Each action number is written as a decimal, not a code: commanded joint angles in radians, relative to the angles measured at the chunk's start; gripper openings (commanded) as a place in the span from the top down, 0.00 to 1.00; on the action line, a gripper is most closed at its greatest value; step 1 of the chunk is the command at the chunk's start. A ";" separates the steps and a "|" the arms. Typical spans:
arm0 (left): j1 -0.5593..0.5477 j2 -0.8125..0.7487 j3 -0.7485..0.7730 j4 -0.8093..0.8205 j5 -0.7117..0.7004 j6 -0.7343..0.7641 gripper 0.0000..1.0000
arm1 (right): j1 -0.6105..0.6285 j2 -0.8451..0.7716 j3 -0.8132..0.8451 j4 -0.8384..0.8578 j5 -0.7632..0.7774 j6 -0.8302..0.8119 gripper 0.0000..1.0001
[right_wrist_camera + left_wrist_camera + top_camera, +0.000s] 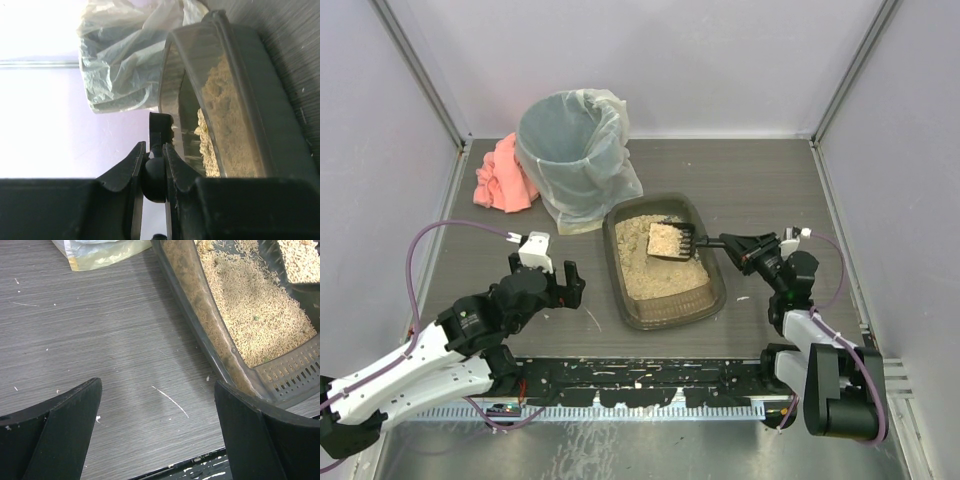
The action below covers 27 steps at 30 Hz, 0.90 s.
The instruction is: Clean the litter box
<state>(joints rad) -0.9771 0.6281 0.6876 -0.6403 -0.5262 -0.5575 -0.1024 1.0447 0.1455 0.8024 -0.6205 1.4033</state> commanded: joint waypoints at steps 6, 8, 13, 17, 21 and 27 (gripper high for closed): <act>-0.001 -0.007 0.025 0.041 -0.002 -0.003 0.04 | -0.036 -0.041 0.002 0.082 0.020 0.043 0.99; 0.000 -0.007 0.027 0.034 -0.003 -0.001 0.04 | 0.020 -0.013 0.063 0.070 -0.038 -0.023 0.99; 0.000 -0.011 0.023 0.041 -0.007 0.004 0.04 | -0.030 -0.018 0.014 0.110 -0.001 0.048 1.00; 0.000 -0.016 0.012 0.048 -0.020 0.003 0.03 | -0.018 0.012 -0.003 0.164 0.006 0.082 0.99; 0.000 -0.012 0.023 0.037 -0.009 0.003 0.03 | 0.033 0.047 0.051 0.152 -0.048 0.018 0.99; 0.000 -0.018 0.018 0.038 -0.006 0.005 0.03 | 0.039 0.054 0.037 0.179 -0.028 0.029 0.99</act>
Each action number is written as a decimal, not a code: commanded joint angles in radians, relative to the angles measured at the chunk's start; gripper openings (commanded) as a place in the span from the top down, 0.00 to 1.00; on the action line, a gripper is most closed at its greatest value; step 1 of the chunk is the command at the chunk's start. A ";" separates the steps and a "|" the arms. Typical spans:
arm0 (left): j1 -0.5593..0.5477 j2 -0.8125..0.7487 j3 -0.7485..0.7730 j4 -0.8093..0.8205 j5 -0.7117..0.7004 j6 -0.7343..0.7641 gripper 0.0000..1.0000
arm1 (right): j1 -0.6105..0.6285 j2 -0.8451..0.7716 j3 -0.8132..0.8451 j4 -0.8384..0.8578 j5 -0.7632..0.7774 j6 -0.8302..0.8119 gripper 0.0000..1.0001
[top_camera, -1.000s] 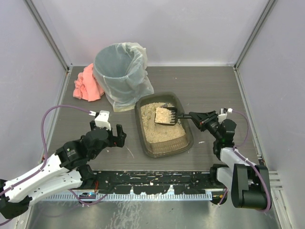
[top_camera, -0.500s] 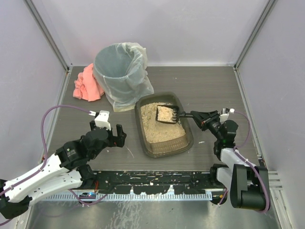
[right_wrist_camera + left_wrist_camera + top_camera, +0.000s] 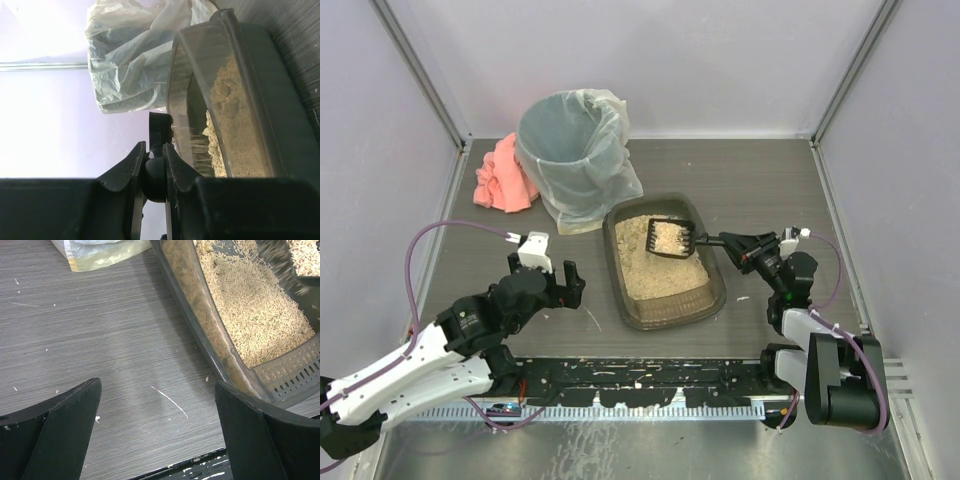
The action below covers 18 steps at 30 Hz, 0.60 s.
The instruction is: Clean the litter box
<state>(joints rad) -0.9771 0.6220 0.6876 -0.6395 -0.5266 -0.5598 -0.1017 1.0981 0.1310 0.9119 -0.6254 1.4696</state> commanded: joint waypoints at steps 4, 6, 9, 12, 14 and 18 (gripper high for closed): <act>0.000 -0.020 0.005 0.043 -0.019 0.006 0.03 | -0.005 -0.026 -0.009 0.082 0.045 0.039 0.99; -0.001 -0.022 0.013 0.036 -0.012 0.006 0.03 | 0.025 -0.028 0.030 0.052 0.022 -0.025 0.99; -0.001 -0.029 0.002 0.036 -0.032 0.005 0.03 | 0.048 -0.009 0.063 0.090 -0.017 -0.028 0.99; -0.001 -0.027 0.007 0.039 -0.018 0.006 0.02 | -0.011 -0.052 0.014 0.060 0.047 0.003 0.99; -0.001 -0.024 0.012 0.029 -0.017 0.006 0.03 | 0.047 -0.037 0.073 0.040 -0.010 -0.068 0.99; -0.001 -0.023 0.003 0.045 -0.023 0.006 0.02 | -0.016 -0.062 0.000 0.050 0.057 0.015 0.99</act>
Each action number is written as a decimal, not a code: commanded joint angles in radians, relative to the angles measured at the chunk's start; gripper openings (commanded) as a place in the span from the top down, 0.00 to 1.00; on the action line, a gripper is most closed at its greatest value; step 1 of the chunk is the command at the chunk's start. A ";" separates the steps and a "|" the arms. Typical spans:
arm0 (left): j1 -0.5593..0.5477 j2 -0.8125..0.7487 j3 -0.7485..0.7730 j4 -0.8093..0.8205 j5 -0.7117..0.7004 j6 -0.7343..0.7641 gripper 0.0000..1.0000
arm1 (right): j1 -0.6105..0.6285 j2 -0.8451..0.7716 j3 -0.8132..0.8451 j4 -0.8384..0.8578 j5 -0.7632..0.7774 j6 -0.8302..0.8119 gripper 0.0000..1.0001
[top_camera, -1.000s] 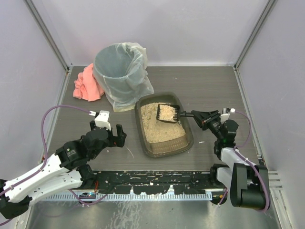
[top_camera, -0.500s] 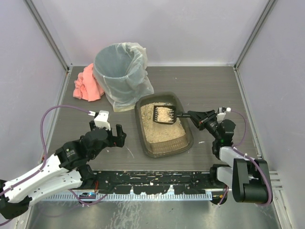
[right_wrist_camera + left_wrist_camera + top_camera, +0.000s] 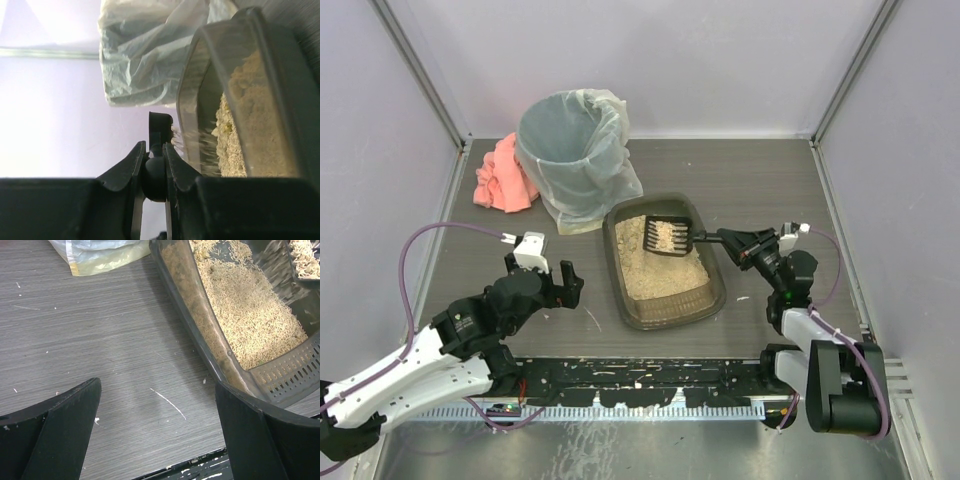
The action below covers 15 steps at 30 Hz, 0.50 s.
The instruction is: Clean the litter box
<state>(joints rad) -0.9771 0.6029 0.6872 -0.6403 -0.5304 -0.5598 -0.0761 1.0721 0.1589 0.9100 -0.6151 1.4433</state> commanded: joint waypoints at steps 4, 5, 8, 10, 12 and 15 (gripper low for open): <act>0.000 0.005 0.006 0.043 -0.019 0.005 0.02 | 0.035 0.015 0.047 0.077 -0.046 -0.038 0.99; -0.001 0.006 0.001 0.052 -0.018 0.005 0.02 | 0.012 0.008 0.011 0.093 -0.014 0.006 0.99; -0.001 0.017 0.013 0.052 0.003 0.008 0.02 | -0.010 -0.006 0.004 0.073 0.009 0.007 0.99; -0.001 0.018 0.019 0.039 -0.006 0.007 0.02 | 0.043 0.021 0.058 0.077 -0.048 -0.045 0.99; 0.000 0.010 0.006 0.046 -0.019 0.008 0.02 | 0.004 0.003 0.010 0.094 -0.002 0.020 0.99; 0.000 0.006 0.009 0.046 -0.010 0.009 0.02 | 0.014 -0.046 0.043 -0.014 0.019 -0.060 0.99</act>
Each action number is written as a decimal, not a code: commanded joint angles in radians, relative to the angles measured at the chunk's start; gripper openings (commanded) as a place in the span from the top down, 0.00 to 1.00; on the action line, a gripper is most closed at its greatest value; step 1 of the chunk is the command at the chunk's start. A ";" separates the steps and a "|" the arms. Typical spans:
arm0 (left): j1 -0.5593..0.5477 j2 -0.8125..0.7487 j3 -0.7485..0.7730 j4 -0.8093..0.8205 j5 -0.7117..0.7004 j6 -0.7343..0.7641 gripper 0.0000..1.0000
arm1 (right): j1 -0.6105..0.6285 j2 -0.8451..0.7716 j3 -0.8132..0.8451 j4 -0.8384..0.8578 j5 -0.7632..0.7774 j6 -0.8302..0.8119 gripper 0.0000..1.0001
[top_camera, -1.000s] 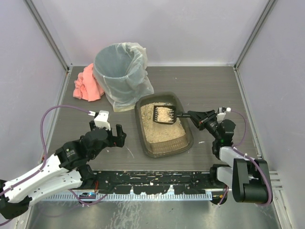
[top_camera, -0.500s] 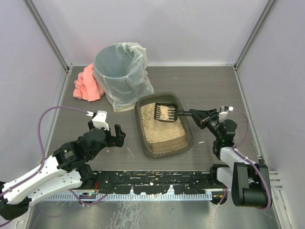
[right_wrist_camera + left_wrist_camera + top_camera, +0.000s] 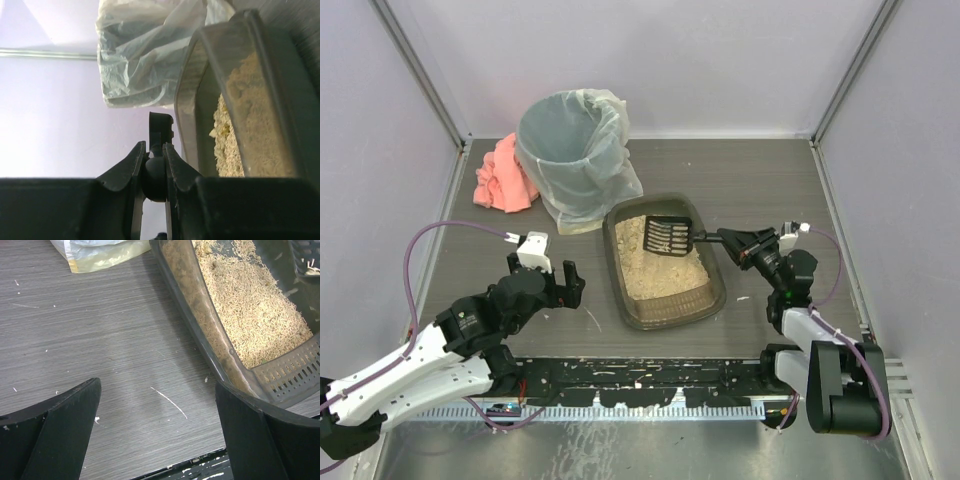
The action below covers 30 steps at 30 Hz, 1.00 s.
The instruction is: Clean the litter box
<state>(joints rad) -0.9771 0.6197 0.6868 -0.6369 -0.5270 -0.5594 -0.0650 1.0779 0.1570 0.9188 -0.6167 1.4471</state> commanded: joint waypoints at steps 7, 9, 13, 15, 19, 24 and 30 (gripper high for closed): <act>0.000 -0.011 0.010 0.037 -0.014 0.010 0.02 | 0.001 -0.084 0.072 -0.085 0.028 -0.101 0.99; -0.001 -0.012 0.003 0.037 -0.025 0.008 0.02 | 0.046 -0.042 0.117 -0.072 -0.047 -0.146 0.99; -0.001 -0.009 -0.005 0.058 -0.007 0.007 0.02 | 0.011 -0.123 0.111 -0.225 0.030 -0.207 0.99; 0.000 -0.003 -0.001 0.049 -0.008 0.007 0.02 | 0.071 -0.184 0.203 -0.506 0.118 -0.412 0.99; -0.001 -0.009 -0.023 0.066 -0.008 0.007 0.05 | 0.120 -0.236 0.382 -0.787 0.243 -0.636 0.99; 0.000 -0.001 -0.033 0.074 0.002 0.002 0.05 | 0.164 -0.192 0.555 -0.991 0.387 -0.809 0.99; 0.000 -0.018 -0.035 0.065 -0.004 0.001 0.03 | 0.241 -0.093 0.702 -1.113 0.506 -0.909 0.99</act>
<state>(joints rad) -0.9771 0.6167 0.6537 -0.6212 -0.5224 -0.5598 0.1249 0.9264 0.7612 -0.0605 -0.2321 0.6750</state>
